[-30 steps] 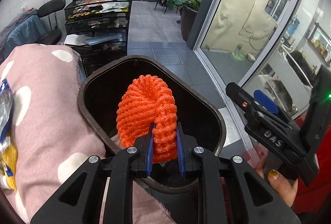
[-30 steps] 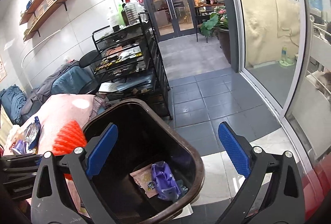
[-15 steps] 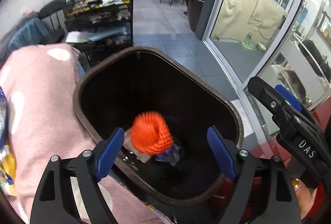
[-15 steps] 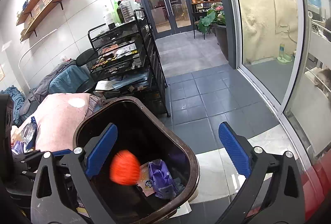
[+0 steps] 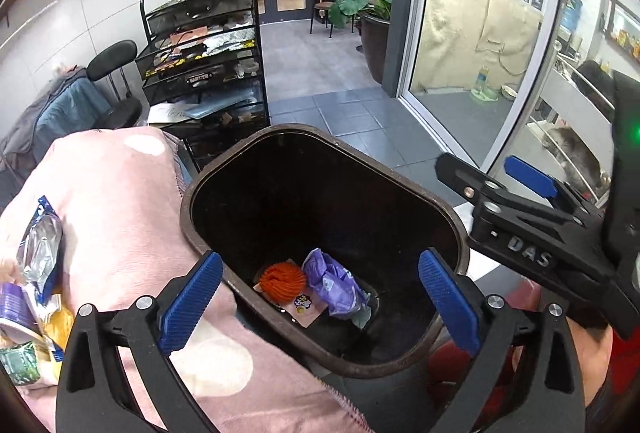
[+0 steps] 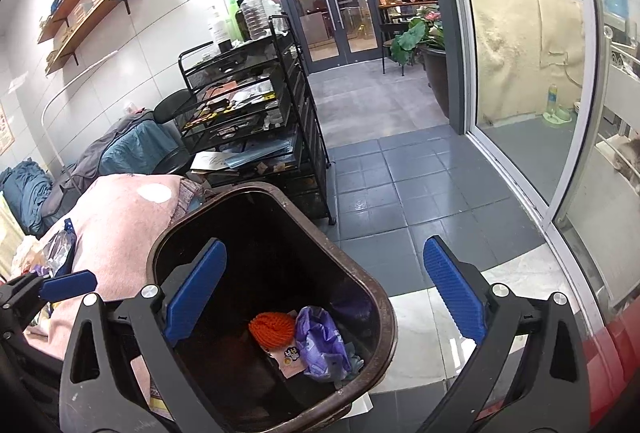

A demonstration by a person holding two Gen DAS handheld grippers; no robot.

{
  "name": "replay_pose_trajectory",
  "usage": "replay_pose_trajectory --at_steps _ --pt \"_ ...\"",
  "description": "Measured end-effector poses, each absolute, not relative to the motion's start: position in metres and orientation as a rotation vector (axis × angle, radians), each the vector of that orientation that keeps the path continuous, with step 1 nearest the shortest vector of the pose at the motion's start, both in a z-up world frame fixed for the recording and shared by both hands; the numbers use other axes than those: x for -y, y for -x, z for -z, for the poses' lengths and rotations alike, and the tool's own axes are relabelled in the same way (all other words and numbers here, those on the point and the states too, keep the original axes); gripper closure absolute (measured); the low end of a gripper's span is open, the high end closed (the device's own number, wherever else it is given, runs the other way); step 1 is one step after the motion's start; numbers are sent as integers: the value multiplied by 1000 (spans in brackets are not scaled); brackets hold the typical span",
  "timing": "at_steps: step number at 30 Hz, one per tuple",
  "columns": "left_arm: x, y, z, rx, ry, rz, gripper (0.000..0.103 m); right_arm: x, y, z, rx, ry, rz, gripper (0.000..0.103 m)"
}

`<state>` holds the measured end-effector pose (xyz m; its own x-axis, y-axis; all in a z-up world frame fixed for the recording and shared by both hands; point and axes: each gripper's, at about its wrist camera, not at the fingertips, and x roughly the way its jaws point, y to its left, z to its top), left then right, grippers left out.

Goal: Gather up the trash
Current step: 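Move both tools back over the table toward the remaining trash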

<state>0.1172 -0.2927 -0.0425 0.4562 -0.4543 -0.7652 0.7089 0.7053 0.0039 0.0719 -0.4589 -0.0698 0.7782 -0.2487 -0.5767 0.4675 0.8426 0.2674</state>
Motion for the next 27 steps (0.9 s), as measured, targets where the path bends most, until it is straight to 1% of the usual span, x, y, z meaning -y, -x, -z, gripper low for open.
replay_pose_trajectory --at_steps 7,17,22,27 --pt "262 -116 33 -897 -190 889 5 449 -76 72 -565 -419 376 6" --pt "205 -98 28 -807 -194 739 5 412 -92 64 -577 -386 261 6" --pt "174 -90 27 -729 -239 593 5 379 -105 58 -588 -352 155 6" --pt "140 -88 30 -712 -232 493 5 339 -117 50 -591 -308 41 6"
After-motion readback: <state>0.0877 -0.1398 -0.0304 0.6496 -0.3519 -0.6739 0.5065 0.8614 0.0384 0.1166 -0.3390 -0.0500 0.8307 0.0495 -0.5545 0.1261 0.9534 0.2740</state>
